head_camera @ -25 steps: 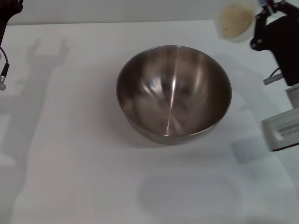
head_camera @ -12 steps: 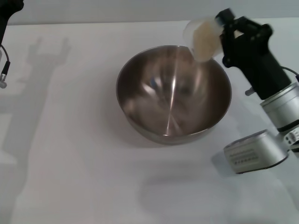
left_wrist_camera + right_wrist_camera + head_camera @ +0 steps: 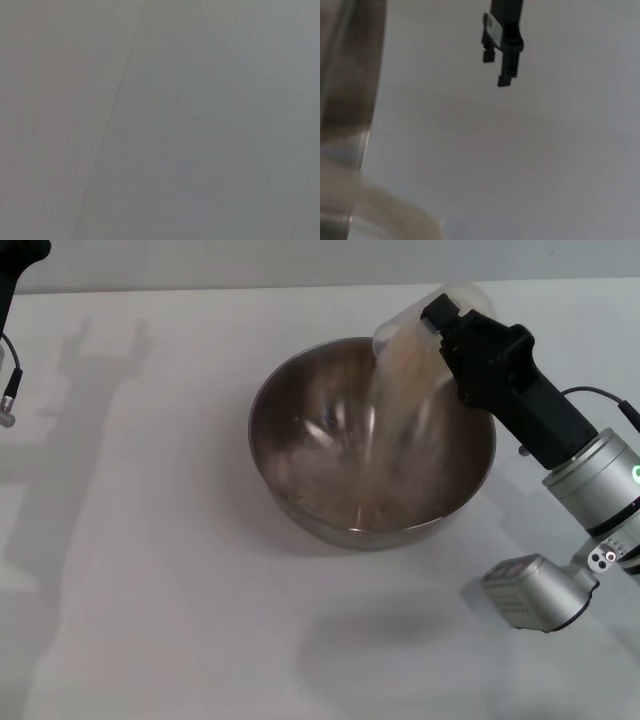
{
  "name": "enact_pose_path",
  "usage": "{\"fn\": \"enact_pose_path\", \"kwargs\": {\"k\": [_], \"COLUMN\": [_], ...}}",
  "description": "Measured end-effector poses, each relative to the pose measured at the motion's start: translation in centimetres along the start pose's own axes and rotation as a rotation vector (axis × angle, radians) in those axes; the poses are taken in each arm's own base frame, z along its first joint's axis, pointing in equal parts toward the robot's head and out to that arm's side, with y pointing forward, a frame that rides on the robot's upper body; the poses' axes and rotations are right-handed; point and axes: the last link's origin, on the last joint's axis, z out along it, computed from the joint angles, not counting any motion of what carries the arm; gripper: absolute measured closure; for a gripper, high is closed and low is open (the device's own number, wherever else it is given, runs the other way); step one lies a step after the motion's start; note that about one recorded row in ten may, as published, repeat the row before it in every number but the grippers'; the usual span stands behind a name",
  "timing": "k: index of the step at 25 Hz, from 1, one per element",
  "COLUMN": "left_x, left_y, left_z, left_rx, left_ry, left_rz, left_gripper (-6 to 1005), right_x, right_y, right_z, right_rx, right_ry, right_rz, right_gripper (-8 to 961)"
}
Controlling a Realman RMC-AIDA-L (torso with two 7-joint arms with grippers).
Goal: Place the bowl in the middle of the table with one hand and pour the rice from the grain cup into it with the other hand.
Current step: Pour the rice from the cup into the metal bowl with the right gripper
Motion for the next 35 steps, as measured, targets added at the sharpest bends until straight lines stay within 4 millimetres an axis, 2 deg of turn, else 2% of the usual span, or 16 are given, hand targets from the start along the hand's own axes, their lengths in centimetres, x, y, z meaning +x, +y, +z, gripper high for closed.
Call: {"fn": "enact_pose_path", "kwargs": {"k": [21,27,32,35], "left_x": [-0.3,-0.1,-0.1,-0.1], "left_y": [0.4,0.6,0.6,0.6], "left_z": [-0.1,0.0,0.0,0.0], "left_rx": [-0.016,-0.023,-0.022,-0.021], "left_ry": [-0.011,-0.004,-0.003,-0.002], "left_rz": [-0.023,-0.026,-0.028,-0.029], "left_gripper": [184,184,184,184], "right_x": [0.6,1.6,0.3,1.3], "right_y": [0.2,-0.2,0.4,0.0], "right_z": [0.8,1.2,1.0,1.6], "right_rx": [-0.001,0.016,-0.013,0.003], "right_ry": [-0.204,-0.187,-0.247,-0.195], "right_rz": [-0.342,-0.371,-0.356,-0.358], "right_gripper": [940,940,939,939]}}
